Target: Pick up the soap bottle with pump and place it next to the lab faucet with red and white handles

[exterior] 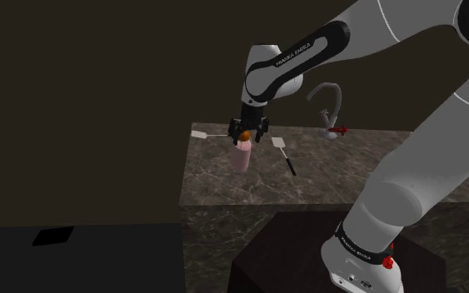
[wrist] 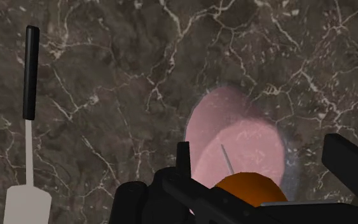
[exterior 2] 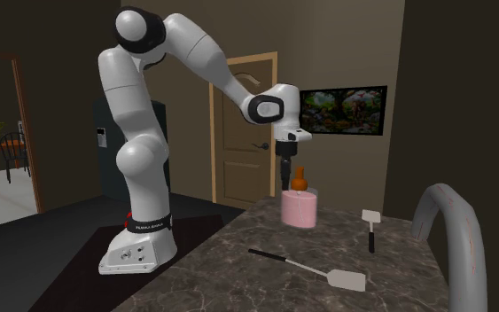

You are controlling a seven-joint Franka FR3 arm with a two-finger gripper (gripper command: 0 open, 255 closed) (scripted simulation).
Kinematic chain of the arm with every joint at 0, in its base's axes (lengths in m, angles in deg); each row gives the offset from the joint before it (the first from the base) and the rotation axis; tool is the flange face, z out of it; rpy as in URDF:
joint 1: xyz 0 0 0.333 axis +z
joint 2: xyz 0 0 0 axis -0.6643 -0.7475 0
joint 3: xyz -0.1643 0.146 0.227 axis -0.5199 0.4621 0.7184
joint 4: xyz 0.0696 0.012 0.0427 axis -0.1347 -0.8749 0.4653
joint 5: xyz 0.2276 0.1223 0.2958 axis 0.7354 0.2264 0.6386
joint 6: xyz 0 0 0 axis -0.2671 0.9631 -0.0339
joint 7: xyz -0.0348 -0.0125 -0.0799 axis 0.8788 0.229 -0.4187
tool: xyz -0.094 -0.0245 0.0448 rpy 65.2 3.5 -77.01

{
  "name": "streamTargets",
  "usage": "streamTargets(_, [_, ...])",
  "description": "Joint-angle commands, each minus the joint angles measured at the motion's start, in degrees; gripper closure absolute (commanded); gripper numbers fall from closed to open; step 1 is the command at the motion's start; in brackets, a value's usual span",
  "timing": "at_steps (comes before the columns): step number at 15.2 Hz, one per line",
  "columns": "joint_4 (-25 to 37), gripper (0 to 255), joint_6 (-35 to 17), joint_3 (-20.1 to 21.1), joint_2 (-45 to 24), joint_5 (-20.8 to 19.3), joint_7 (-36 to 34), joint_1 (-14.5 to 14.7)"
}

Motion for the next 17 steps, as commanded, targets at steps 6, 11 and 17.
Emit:
streamTargets(6, [-1.6, 0, -5.1, 0.1, -3.4, 0.1, 0.0, 0.0])
streamTargets(11, [-1.6, 0, -5.1, 0.1, -3.4, 0.1, 0.0, 0.0])
streamTargets(17, [-1.6, 255, -5.1, 0.1, -3.3, 0.1, 0.0, 0.0])
